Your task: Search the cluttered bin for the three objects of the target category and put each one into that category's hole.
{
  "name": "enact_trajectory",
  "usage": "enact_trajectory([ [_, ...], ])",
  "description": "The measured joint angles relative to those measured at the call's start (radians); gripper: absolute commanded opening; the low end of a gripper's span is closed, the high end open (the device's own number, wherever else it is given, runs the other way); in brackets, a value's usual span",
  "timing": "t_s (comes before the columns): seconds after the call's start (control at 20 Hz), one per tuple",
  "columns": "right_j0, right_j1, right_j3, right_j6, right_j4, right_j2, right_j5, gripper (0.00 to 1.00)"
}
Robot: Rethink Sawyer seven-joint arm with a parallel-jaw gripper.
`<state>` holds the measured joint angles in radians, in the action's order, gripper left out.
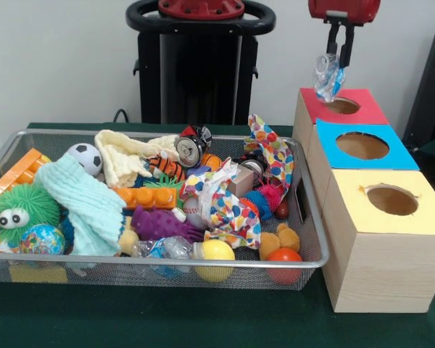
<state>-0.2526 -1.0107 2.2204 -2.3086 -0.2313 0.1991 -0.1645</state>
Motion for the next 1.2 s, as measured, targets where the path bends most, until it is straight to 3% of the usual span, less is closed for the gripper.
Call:
enact_trajectory([
  [0.4, 0.009, 0.022, -0.017, 0.000, 0.000, -0.007, 0.034, 0.00],
  [1.2, 0.028, 0.055, -0.017, 0.000, 0.000, -0.047, 0.275, 0.00],
])
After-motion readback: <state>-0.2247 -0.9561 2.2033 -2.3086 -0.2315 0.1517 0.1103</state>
